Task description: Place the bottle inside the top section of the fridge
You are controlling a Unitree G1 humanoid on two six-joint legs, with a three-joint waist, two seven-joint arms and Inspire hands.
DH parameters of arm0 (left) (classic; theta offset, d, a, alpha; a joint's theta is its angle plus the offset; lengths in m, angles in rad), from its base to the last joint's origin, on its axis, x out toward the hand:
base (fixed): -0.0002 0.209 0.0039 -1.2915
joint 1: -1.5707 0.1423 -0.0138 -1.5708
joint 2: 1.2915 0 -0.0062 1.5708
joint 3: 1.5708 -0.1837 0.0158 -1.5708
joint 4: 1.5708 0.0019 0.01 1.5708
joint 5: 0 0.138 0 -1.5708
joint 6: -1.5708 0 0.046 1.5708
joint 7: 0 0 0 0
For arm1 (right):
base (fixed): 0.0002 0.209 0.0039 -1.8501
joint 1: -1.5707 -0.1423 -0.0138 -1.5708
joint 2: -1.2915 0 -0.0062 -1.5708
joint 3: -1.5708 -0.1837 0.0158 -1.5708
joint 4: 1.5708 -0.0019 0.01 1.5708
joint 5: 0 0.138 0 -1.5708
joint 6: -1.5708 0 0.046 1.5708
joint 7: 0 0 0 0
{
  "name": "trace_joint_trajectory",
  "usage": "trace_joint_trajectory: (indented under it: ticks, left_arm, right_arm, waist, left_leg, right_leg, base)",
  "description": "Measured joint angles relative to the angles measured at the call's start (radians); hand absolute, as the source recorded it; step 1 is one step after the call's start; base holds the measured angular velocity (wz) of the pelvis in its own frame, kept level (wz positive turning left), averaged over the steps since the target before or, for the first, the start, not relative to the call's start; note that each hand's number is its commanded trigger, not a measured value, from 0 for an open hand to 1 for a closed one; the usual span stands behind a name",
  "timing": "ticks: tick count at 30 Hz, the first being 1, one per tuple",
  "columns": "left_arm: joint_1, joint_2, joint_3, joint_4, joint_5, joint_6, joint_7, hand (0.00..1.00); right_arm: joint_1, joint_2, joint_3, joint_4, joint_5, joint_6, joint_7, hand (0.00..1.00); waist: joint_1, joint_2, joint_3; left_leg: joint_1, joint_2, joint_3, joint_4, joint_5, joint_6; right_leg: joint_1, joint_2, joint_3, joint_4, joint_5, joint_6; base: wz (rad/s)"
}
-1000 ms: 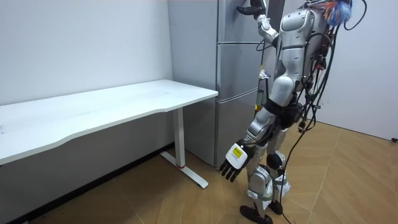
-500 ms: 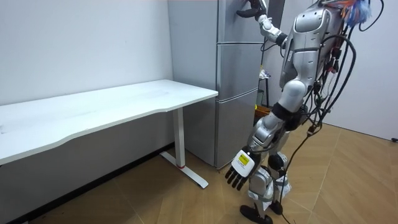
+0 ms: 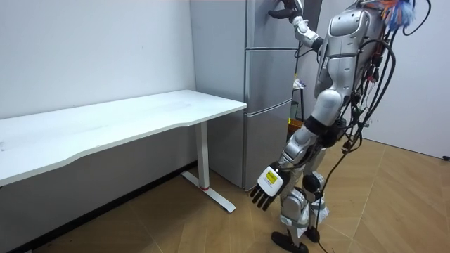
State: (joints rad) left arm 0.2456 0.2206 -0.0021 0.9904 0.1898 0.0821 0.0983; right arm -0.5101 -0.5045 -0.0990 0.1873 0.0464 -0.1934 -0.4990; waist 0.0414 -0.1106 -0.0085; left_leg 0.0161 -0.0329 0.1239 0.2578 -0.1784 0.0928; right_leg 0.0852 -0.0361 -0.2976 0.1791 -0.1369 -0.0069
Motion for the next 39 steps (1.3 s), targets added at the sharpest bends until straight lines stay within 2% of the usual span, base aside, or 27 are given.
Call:
trace_joint_trajectory:
  ticks: [2, 5, 7, 9, 11, 13, 17, 21, 25, 28, 33, 35, 36, 37, 39]
  left_arm:
    - [0.019, -0.001, 0.006, 0.0, 0.001, -0.008, 0.001, 0.0]
    - [0.025, -0.004, 0.025, -0.001, 0.002, -0.01, 0.001, 0.0]
    - [0.031, -0.001, 0.032, -0.002, 0.0, -0.01, 0.003, 0.0]
    - [0.032, -0.001, 0.034, -0.005, -0.001, -0.011, 0.008, 0.0]
    - [0.032, -0.003, 0.039, -0.007, -0.002, -0.026, 0.021, 0.0]
    - [0.031, -0.009, 0.041, -0.007, -0.002, -0.031, 0.03, 0.0]
    - [0.032, -0.012, 0.046, -0.007, -0.002, -0.04, 0.049, 0.0]
    - [0.042, -0.015, 0.066, -0.01, -0.001, -0.045, 0.05, 0.0]
    - [0.045, -0.017, 0.079, -0.018, -0.002, -0.045, 0.05, 0.0]
    - [0.041, -0.017, 0.08, -0.019, -0.002, -0.049, 0.05, 0.0]
    - [0.032, -0.017, 0.084, -0.018, -0.045, -0.062, 0.051, 0.0]
    - [0.031, -0.017, 0.086, -0.012, -0.072, -0.067, 0.054, 0.0]
    - [0.03, -0.017, 0.086, -0.012, -0.072, -0.068, 0.054, 0.0]
    - [0.025, -0.017, 0.087, -0.013, -0.078, -0.068, 0.055, 0.0]
    - [0.028, -0.017, 0.09, -0.012, -0.079, -0.067, 0.069, 0.0]
  right_arm:
    - [0.001, -0.004, -0.014, -0.001, 0.044, -0.001, -0.001, 0.0]
    - [0.001, -0.019, -0.06, 0.004, 0.074, 0.0, -0.008, 0.0]
    - [0.005, -0.024, -0.093, 0.026, 0.157, 0.021, -0.041, 0.0]
    - [0.031, -0.026, -0.108, 0.031, 0.23, 0.026, -0.065, 0.0]
    - [0.063, -0.038, -0.127, 0.04, 0.346, 0.045, -0.091, 0.0]
    - [0.063, -0.043, -0.148, 0.062, 0.388, 0.054, -0.11, 0.0]
    - [0.07, -0.048, -0.195, 0.087, 0.415, 0.064, -0.146, 0.0]
    - [0.111, -0.048, -0.275, 0.088, 0.432, 0.064, -0.176, 0.0]
    - [0.17, -0.048, -0.356, 0.105, 0.441, 0.064, -0.223, 0.0]
    - [0.24, -0.048, -0.364, 0.124, 0.442, 0.064, -0.25, 0.0]
    - [0.38, -0.046, -0.379, 0.129, 0.449, 0.064, -0.267, 0.0]
    - [0.425, -0.031, -0.387, 0.167, 0.457, 0.064, -0.284, 0.0]
    - [0.438, -0.028, -0.388, 0.177, 0.464, 0.064, -0.288, 0.0]
    - [0.467, -0.024, -0.389, 0.196, 0.475, 0.064, -0.289, 0.0]
    - [0.51, 0.009, -0.392, 0.207, 0.5, 0.062, -0.291, 0.0]
  waist:
    - [-0.013, -0.005, -0.0039]
    - [-0.022, -0.006, -0.0039]
    - [-0.036, -0.005, -0.0035]
    - [-0.045, -0.004, -0.0025]
    - [-0.06, -0.001, -0.0026]
    - [-0.07, 0.006, 0.0003]
    - [-0.1, 0.023, -0.0028]
    - [-0.123, 0.023, -0.0029]
    - [-0.142, 0.021, -0.0024]
    - [-0.146, 0.021, -0.0025]
    - [-0.143, 0.022, -0.0015]
    - [-0.143, 0.018, 0.0007]
    - [-0.139, 0.027, -0.0024]
    - [-0.131, 0.023, -0.0002]
    - [-0.125, 0.027, 0.0003]
  left_leg:
    - [-0.004, 0.0, -0.005, 0.002, 0.0, 0.0]
    - [-0.01, -0.003, -0.018, 0.004, 0.001, 0.0]
    - [-0.011, -0.005, -0.022, 0.004, 0.001, 0.0]
    - [-0.014, -0.005, -0.021, 0.002, 0.001, 0.0]
    - [-0.018, -0.005, -0.019, 0.001, 0.001, 0.002]
    - [-0.018, -0.005, -0.016, 0.0, 0.003, 0.006]
    - [-0.011, -0.005, -0.007, -0.023, 0.006, 0.006]
    - [-0.005, -0.008, -0.006, -0.041, 0.006, 0.004]
    - [-0.003, -0.009, -0.001, -0.057, 0.007, 0.002]
    - [0.002, -0.007, 0.014, -0.064, 0.005, 0.001]
    - [0.009, -0.009, 0.015, -0.08, 0.002, 0.002]
    - [0.011, -0.009, 0.022, -0.083, 0.001, 0.003]
    - [0.013, -0.008, 0.027, -0.084, 0.0, 0.004]
    - [0.017, -0.008, 0.035, -0.087, 0.0, 0.004]
    - [0.024, -0.008, 0.036, -0.091, 0.0, 0.005]
  right_leg:
    - [0.001, 0.002, -0.001, -0.004, -0.001, 0.0]
    - [0.002, 0.003, -0.006, -0.01, 0.001, 0.0]
    - [0.003, 0.003, -0.006, -0.01, 0.0, 0.002]
    - [-0.002, 0.003, -0.005, -0.01, -0.001, 0.003]
    - [-0.005, 0.003, -0.006, -0.011, -0.003, 0.003]
    - [-0.005, 0.003, -0.004, -0.011, -0.003, 0.003]
    - [-0.014, 0.003, 0.003, -0.013, 0.0, -0.004]
    - [-0.002, 0.001, -0.006, -0.013, -0.006, -0.007]
    - [0.0, 0.003, -0.007, -0.028, -0.008, -0.006]
    - [-0.003, 0.003, -0.004, -0.029, -0.008, -0.006]
    - [-0.004, 0.003, -0.003, -0.028, -0.011, -0.002]
    - [-0.004, 0.004, 0.005, -0.028, -0.011, -0.001]
    - [-0.005, 0.005, 0.016, -0.028, -0.012, -0.001]
    - [-0.006, 0.005, 0.025, -0.026, -0.012, -0.001]
    - [-0.002, 0.005, 0.026, -0.023, -0.012, -0.001]
  base:
    - [0.07]
    - [0.12]
    - [0.09]
    - [0.0]
    - [0.0]
    - [-0.02]
    - [-0.06]
    - [0.02]
    - [0.01]
    - [-0.03]
    - [-0.04]
    - [-0.07]
    - [-0.18]
    - [-0.16]
    - [-0.07]
